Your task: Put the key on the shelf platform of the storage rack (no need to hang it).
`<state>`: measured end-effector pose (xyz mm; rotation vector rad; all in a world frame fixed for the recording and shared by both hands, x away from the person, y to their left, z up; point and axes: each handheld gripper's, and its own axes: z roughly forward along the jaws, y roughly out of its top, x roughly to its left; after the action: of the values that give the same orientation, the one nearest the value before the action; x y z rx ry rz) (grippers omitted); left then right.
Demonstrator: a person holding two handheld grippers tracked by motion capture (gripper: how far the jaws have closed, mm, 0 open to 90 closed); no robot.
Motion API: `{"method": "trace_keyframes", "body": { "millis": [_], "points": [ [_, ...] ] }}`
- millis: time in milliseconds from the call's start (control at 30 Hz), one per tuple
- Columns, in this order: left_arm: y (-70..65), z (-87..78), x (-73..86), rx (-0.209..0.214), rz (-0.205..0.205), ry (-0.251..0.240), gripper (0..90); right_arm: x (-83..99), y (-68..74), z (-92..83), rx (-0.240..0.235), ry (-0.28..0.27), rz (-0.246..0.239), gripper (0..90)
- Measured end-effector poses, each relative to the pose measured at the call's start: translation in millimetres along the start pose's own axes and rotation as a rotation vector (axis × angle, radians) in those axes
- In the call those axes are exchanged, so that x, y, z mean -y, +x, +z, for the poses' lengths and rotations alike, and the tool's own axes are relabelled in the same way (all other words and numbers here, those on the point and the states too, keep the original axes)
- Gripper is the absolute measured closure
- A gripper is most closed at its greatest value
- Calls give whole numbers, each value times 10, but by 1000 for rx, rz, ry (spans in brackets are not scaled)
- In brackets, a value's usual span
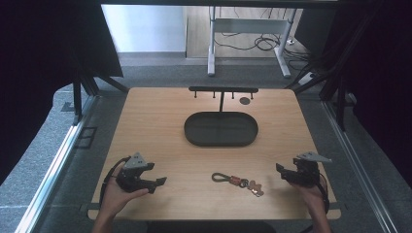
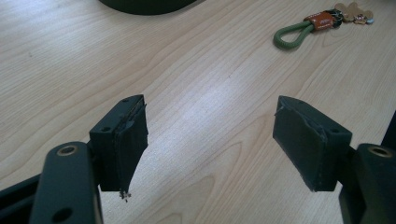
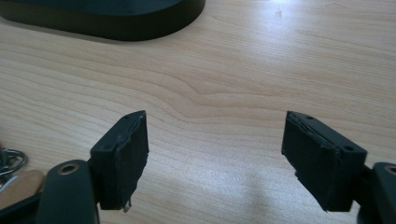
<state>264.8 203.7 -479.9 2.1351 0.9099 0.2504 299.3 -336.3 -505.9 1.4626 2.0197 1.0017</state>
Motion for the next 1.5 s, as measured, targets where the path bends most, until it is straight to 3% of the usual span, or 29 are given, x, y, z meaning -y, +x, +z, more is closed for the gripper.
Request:
{"method": "trace_keyframes", "body": {
  "millis": [433, 700, 1033, 1133, 1267, 1433, 1500],
  "points": [
    [-1, 19, 4, 5, 7, 11, 267, -32, -30, -63, -38, 1, 7, 306],
    [-9, -73, 16, 7, 8, -15, 267, -208, 18, -198, -63, -8, -49, 317],
    [-8, 31, 10, 12, 8, 17, 267, -326, 79, -189, -126, 33, -83, 324],
    [-19, 39, 11, 13, 14, 23, 267, -400, 120, -217, -126, 54, -107, 330],
    [-24, 19, 6, 13, 14, 15, 267, -464, 164, -242, -167, 66, -130, 335],
    [-26, 31, 0, 17, 14, 16, 267, -604, 329, -239, -215, 122, -233, 339],
    [-25, 45, 2, 20, 17, 24, 267, -651, 381, -224, -238, 136, -253, 339]
  ]
}}
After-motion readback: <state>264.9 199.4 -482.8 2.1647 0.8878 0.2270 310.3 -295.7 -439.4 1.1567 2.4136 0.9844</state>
